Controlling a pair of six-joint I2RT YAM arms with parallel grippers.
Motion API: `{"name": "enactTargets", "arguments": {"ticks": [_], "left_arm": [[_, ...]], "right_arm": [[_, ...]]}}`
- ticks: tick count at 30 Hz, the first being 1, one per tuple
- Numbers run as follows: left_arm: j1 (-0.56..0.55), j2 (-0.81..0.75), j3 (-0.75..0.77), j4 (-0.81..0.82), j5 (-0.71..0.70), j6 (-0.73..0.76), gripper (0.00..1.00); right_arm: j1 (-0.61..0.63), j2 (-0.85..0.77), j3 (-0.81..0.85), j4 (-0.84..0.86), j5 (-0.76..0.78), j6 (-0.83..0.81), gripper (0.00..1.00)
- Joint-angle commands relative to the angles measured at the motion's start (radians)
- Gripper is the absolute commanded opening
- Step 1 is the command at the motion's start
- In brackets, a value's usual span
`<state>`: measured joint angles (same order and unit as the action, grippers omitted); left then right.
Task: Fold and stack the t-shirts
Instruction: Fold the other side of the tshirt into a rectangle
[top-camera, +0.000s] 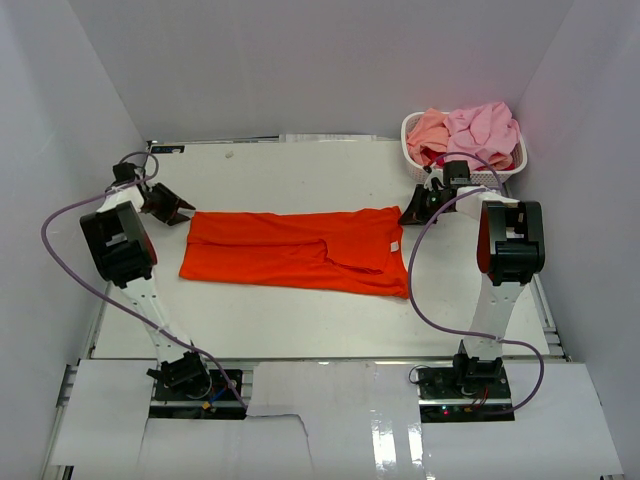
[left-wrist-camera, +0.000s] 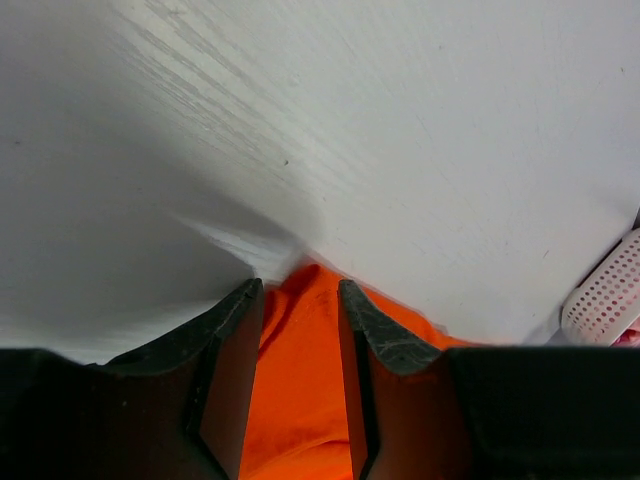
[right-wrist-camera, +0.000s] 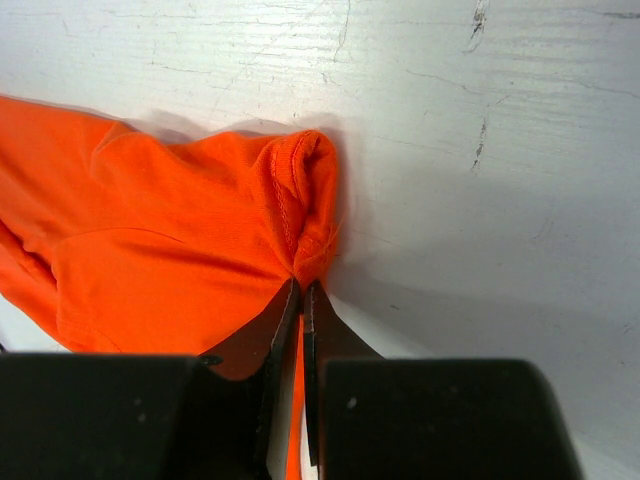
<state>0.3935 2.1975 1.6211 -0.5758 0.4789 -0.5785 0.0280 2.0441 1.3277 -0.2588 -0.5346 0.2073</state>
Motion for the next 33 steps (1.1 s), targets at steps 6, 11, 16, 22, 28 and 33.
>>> {"name": "enactTargets", "arguments": {"ticks": [6, 11, 16, 22, 28, 33], "left_arm": [[-0.033, -0.024, -0.012, -0.047, -0.051, 0.034, 0.41], [-0.039, -0.015, -0.012, -0.056, -0.062, 0.035, 0.40], [-0.042, -0.009, -0.012, -0.067, -0.072, 0.043, 0.37], [-0.042, -0.012, -0.018, -0.075, -0.089, 0.042, 0.00], [-0.041, 0.007, 0.006, -0.073, -0.094, 0.029, 0.00], [-0.041, 0.011, 0.032, -0.067, -0.109, 0.016, 0.00]], "right_arm": [[-0.007, -0.016, 0.016, 0.003, -0.001, -0.005, 0.08], [-0.007, -0.016, 0.015, 0.001, -0.002, -0.005, 0.08], [-0.007, -0.013, 0.011, 0.003, -0.002, -0.006, 0.08], [-0.007, -0.012, 0.016, 0.000, -0.002, -0.006, 0.08], [-0.007, -0.007, 0.018, -0.003, 0.010, -0.002, 0.08], [-0.008, -0.005, 0.010, -0.003, 0.035, 0.012, 0.08]]}}
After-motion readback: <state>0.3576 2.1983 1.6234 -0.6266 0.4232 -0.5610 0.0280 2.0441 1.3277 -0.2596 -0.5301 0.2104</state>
